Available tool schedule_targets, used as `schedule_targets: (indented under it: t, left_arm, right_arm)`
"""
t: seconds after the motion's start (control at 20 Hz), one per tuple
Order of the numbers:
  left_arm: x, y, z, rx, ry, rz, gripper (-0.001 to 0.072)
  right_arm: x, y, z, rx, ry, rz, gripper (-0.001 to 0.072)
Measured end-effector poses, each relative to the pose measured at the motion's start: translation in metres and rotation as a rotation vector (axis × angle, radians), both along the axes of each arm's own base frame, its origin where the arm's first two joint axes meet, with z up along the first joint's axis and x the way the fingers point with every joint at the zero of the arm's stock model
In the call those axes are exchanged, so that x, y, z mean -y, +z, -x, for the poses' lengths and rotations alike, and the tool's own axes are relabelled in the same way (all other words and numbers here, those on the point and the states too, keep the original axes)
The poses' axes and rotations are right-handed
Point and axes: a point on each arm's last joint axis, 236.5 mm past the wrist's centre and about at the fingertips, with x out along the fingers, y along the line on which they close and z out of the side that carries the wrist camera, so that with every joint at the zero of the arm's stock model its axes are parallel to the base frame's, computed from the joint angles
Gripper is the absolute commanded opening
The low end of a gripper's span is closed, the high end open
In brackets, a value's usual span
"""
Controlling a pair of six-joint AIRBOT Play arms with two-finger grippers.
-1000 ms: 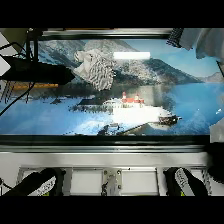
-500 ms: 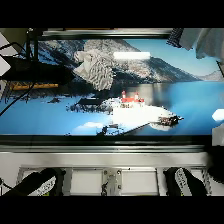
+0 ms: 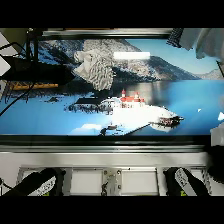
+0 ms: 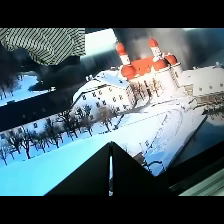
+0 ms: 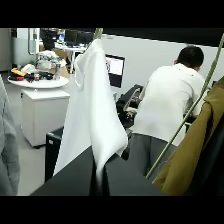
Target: Fold the clothes and pants, and hang the long-sleeved shirts on hangers.
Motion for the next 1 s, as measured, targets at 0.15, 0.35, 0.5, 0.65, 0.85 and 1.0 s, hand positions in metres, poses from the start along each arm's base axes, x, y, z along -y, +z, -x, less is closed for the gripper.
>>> schedule_targets:
  t: [0.15, 0.35, 0.5, 0.65, 0.85, 1.0]
  left_arm:
    - [0.000, 0.000, 0.000, 0.001, -0.001, 0.000, 0.0013]
    - [0.000, 0.000, 0.000, -0.001, -0.002, -0.001, 0.0013]
    - [0.000, -0.002, 0.000, -0.003, 0.000, -0.001, 0.0013]
    - [0.000, -0.014, 0.001, -0.031, 0.005, -0.003, 0.0013]
    - [-0.001, -0.030, 0.003, -0.065, 0.007, -0.008, 0.0013]
    - [-0.001, -0.033, 0.003, -0.070, 0.010, -0.007, 0.0013]
  right_arm:
    - [0.015, 0.005, -0.006, -0.006, -0.032, -0.005, 0.0013]
    - [0.041, 0.001, 0.002, 0.026, -0.095, -0.046, 0.0013]
    - [0.059, 0.000, 0.022, 0.062, -0.158, -0.063, 0.0012]
    - [0.073, -0.002, 0.040, 0.095, -0.208, -0.083, 0.0013]
    - [0.090, -0.019, 0.056, 0.098, -0.267, -0.149, 0.0013]
    - [0.098, -0.032, 0.055, 0.073, -0.273, -0.188, 0.0013]
